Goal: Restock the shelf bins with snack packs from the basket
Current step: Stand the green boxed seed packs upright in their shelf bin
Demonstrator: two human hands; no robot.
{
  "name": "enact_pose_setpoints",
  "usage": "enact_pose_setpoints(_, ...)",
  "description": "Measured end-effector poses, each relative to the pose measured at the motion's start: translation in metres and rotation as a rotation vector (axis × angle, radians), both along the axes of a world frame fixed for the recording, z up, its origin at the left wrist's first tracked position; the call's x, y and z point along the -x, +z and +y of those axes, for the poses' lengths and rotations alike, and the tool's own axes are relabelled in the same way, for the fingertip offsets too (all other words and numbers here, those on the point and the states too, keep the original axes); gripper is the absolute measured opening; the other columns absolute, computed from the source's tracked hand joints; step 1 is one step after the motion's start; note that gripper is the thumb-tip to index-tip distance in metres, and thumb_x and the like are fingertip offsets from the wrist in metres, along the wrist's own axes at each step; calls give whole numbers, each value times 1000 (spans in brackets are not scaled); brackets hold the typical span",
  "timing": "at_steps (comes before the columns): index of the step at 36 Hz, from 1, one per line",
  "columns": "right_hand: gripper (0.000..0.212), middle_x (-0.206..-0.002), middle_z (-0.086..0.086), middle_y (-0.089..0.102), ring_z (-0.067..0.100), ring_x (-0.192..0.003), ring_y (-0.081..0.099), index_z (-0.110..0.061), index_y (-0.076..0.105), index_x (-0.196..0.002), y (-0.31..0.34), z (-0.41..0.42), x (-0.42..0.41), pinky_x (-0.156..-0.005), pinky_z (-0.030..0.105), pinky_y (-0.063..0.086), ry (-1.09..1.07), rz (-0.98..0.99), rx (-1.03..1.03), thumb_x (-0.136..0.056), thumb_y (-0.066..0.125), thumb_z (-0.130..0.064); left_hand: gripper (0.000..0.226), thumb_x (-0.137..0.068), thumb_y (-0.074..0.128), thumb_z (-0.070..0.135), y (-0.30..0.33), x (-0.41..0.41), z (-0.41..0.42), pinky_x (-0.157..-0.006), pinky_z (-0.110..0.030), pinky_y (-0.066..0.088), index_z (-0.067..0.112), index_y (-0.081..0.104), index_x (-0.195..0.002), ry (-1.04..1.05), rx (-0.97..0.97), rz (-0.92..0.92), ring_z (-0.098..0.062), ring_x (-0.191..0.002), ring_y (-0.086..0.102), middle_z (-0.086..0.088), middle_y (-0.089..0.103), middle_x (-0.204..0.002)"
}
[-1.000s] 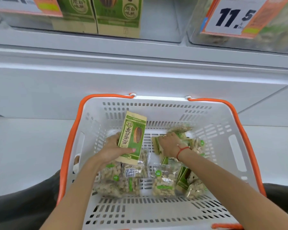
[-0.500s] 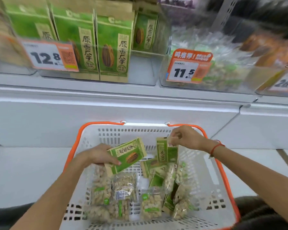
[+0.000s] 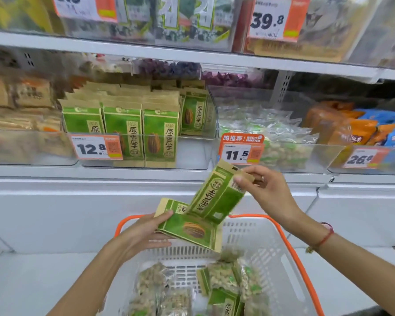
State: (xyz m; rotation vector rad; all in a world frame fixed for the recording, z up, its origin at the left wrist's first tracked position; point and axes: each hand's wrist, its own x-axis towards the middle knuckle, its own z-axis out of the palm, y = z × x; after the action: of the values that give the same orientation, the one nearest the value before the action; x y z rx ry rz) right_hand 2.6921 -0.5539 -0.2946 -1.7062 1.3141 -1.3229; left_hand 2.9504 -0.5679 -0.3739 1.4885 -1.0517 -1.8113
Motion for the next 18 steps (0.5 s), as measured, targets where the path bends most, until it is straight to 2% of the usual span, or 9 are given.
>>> enact_pose_setpoints(2,7,-83,-5,73,3,-80,68,-15,69,-84,-1,14,-6,-74,16,51,76,80,221,-85,69,-8,30,-86,64,37,-2,-6,0,-68,-26,58,12,66,-103,-29,6,-34,-17,-80,72,-7,75,-89)
enact_pose_setpoints(4,5,-96,-5,74,7,-97,69,-15,71,-91,-17,24,-7,-83,22,54,231,288,382,-88,66,-15,38,-81,65,43,-6,-11,0,-72,-27,57,11,67,-102,-34,-27,-24,-17,-86,71,-8,74,-92)
enact_pose_setpoints(7,9,-107,-8,72,3,-112,61,-19,69,-92,-48,28,-5,-93,21,50,420,474,389,-90,61,-21,33,-92,54,40,-12,-12,1,-71,-32,58,10,65,-99,45,-138,153,-20,-90,68,-10,72,-95)
enact_pose_setpoints(10,24,-108,-8,72,1,-116,58,-14,71,-87,-61,27,-8,-90,28,54,460,552,389,-96,52,-28,40,-100,37,37,-16,-4,4,-66,-30,58,9,65,-98,54,-204,258,-17,-80,71,-8,73,-92)
enact_pose_setpoints(13,26,-110,-7,71,6,-117,59,-15,69,-87,-67,21,-4,-82,37,57,495,645,447,-97,48,-26,48,-100,33,40,-15,6,5,-66,-30,60,5,65,-107,80,-242,365,-21,-78,73,-14,73,-97)
enact_pose_setpoints(16,23,-112,-7,70,7,-118,58,-17,67,-89,-67,17,0,-81,39,57,524,707,447,-97,47,-26,75,-92,24,65,-14,8,2,-69,-33,60,6,62,-118,90,-234,466,-27,-87,72,-19,69,-108)
enact_pose_setpoints(18,20,-111,-7,71,8,-116,59,-17,67,-88,-66,12,3,-80,34,57,523,742,475,-95,51,-25,93,-80,17,80,-12,7,1,-82,-35,58,9,59,-123,35,-188,513,-29,-103,67,-19,65,-119)
